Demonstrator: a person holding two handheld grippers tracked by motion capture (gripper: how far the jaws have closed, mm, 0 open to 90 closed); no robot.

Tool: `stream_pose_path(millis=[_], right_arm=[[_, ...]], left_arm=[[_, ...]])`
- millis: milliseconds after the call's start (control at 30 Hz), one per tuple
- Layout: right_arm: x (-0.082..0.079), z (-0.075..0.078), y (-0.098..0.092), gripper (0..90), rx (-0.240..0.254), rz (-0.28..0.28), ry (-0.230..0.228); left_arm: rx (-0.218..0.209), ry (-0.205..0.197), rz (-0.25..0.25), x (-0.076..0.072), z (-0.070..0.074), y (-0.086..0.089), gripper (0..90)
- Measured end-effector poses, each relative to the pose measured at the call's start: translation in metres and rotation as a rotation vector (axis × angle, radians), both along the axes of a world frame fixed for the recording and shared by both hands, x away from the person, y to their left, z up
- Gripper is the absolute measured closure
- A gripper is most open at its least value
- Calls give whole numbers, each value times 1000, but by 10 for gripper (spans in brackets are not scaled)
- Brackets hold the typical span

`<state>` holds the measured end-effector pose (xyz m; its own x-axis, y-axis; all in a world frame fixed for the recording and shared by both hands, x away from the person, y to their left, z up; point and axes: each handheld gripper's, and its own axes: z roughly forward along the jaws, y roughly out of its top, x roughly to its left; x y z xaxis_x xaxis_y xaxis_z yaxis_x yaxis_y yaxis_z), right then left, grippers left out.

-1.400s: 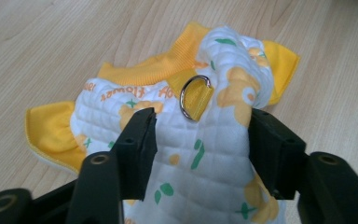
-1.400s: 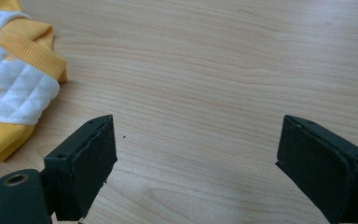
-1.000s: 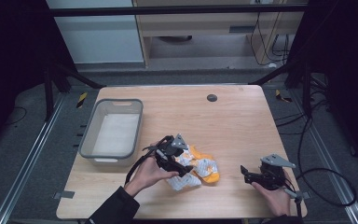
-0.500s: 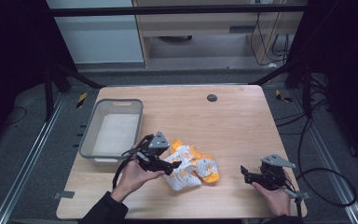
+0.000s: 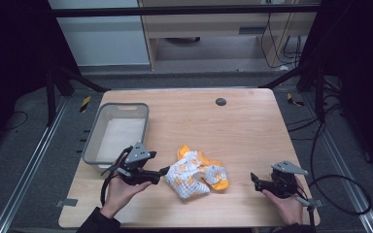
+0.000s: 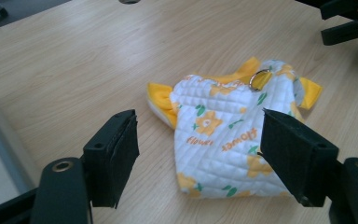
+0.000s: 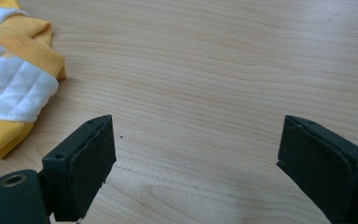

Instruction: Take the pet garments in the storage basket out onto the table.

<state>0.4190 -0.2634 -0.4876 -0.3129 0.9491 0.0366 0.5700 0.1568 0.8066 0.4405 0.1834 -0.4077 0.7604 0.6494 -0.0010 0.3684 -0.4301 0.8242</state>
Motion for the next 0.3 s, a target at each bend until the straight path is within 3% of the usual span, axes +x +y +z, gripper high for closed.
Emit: stream_pose_path(millis=[300], right_arm=[[-2, 0, 0, 108, -4, 6, 1]], left_arm=[[-21, 15, 33, -15, -15, 20, 281]])
